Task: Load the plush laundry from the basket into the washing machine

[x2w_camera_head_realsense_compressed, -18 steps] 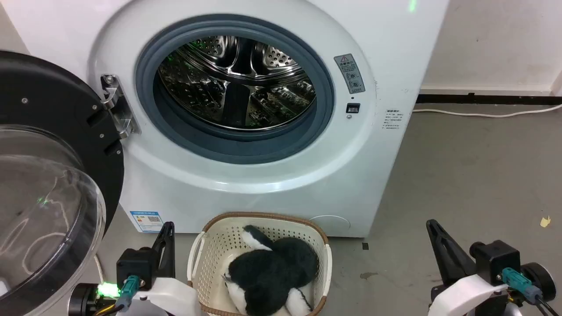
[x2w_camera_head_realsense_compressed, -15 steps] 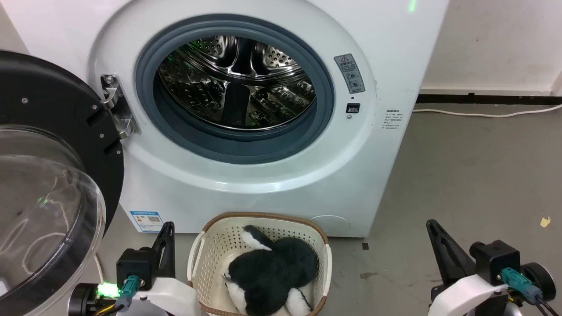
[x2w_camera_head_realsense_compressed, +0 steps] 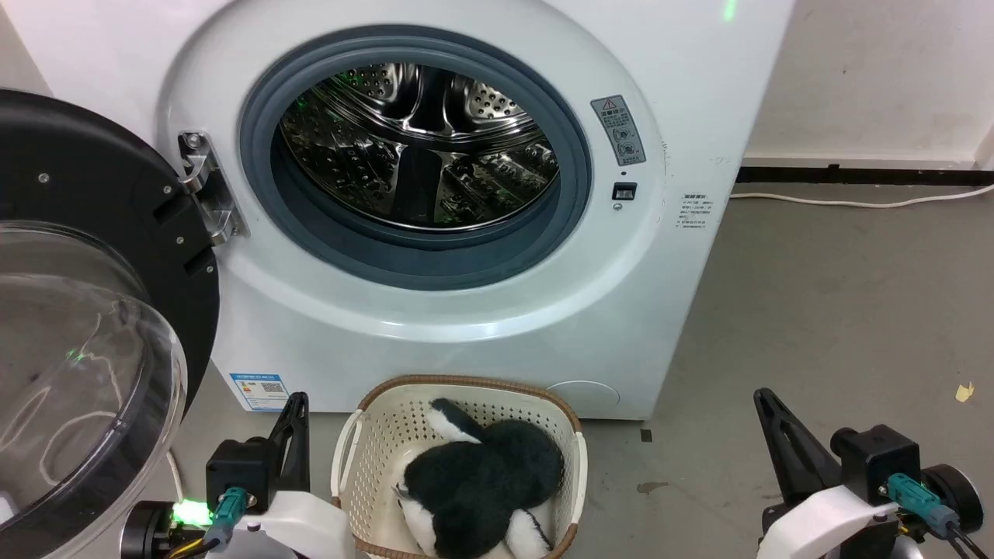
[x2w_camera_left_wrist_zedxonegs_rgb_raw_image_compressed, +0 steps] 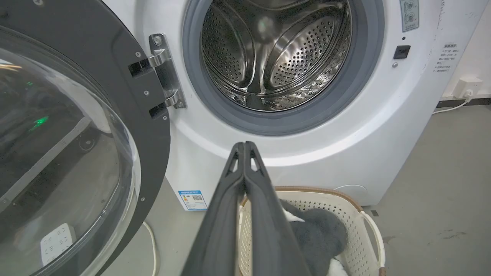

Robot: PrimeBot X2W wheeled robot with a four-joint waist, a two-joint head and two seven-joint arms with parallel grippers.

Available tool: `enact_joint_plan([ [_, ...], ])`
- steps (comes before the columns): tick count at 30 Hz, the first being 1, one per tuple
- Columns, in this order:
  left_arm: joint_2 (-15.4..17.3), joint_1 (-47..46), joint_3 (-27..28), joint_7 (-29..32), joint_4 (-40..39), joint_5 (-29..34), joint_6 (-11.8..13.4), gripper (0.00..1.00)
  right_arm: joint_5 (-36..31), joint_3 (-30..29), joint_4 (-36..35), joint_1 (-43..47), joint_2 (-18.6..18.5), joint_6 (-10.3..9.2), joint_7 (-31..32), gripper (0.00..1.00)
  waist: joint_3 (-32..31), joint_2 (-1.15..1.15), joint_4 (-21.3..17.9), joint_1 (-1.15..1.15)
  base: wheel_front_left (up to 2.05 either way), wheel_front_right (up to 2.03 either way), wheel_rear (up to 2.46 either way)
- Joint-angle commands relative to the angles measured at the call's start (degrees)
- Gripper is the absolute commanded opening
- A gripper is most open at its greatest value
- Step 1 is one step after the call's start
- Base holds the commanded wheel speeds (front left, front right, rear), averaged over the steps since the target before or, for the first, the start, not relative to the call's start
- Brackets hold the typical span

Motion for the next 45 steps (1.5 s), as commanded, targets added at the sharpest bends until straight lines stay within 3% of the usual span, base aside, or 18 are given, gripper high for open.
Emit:
enact_joint_plan([
  [1,0.0,-0.9,0.0,0.0,-0.2,0.1,0.2,0.0,-0.4,0.0,-0.2,-0.7,0.0,-0.05,0.0,0.0,0.0,0.0,0.0,0.0,0.0,0.0,0.0],
  [20,0.0,-0.9,0.0,0.0,-0.2,0.1,0.2,0.0,-0.4,0.0,-0.2,-0.7,0.0,-0.05,0.0,0.0,0.0,0.0,0.0,0.0,0.0,0.0,0.0],
  [21,0.0,0.0,0.0,0.0,0.0,0.0,0.0,1.0,0.0,0.0,0.0,0.0,0.0,0.0,0.0,1.0,0.0,0.0,0.0,0.0,0.0,0.0,0.0],
  [45,0.3,-0.6,-0.6,-2.4,-0.1,-1.0,-1.1,1.0,3.1,-0.8,-1.7,0.1,0.0,-0.01,-2.4,1.0,3.0,0.0,-1.8,0.0,0.0,0.0,0.0],
])
